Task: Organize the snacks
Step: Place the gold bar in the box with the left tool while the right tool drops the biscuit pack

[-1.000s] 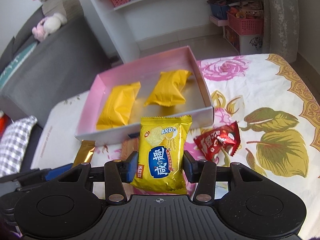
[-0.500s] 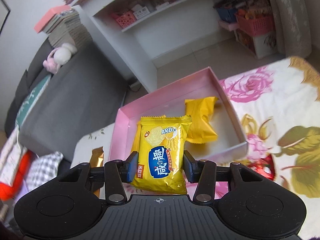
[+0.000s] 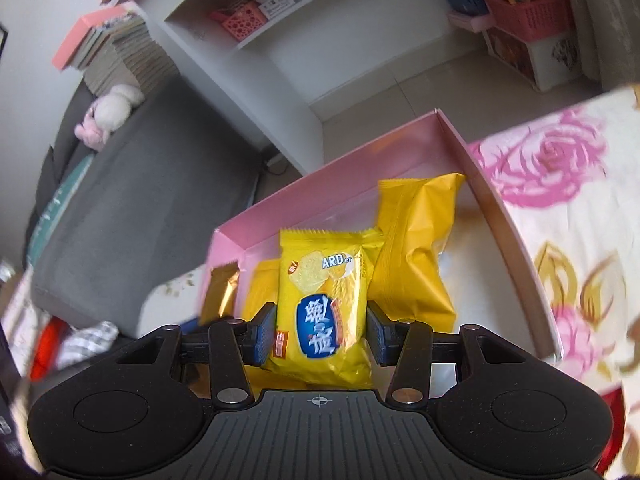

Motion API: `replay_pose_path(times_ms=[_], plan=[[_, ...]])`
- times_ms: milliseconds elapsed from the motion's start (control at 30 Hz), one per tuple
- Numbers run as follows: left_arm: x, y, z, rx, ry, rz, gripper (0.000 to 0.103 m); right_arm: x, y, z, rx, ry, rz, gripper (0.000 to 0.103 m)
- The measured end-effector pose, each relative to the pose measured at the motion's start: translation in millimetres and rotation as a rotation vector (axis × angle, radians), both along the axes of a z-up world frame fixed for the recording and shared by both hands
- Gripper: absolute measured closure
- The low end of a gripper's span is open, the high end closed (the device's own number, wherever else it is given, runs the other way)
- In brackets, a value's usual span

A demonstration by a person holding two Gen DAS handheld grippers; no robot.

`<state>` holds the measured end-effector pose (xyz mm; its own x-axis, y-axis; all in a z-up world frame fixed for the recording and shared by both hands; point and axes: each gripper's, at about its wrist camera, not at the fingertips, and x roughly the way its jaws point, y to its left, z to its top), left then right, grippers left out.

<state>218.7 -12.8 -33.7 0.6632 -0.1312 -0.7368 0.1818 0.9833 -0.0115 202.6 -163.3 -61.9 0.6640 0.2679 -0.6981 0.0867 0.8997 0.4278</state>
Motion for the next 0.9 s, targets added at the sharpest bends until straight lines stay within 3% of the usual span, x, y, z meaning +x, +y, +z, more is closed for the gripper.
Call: replay_pose_path(times_ms=[133,333,567,667,800,900], plan=[[13.7,-0.2,-7.1,0.025,-0.008,0.016,0.076,8.8,-9.7,-8.7,-0.027,-0.007,-0.016,0.067],[27.2,-2.2,-12.0,0.046,-0.031,0.025,0.076,16.7,-24.4,-12.8,-0.011,-0.036,-0.043,0.068],[32.2,4.7,-13.8,-0.021,-0.027,0.065,0.075,17.4,-25.1,-11.6,-0.014,-0.056,-0.033,0.066],[27.7,6.6,-10.5,-0.033,-0.034,0.065,0.069,16.0,-24.4,-7.6,-0.008,-0.064,-0.032,0.063],[20.7,11.3,-2.9,-0.038,-0.047,0.058,0.049,12.0,-23.1,-0.7,0.004,-0.060,-0.025,0.059],[14.1,16.1,3.2,-0.056,-0.037,0.059,0.046,4.7,-22.5,7.1,0.005,-0.057,-0.032,0.053]])
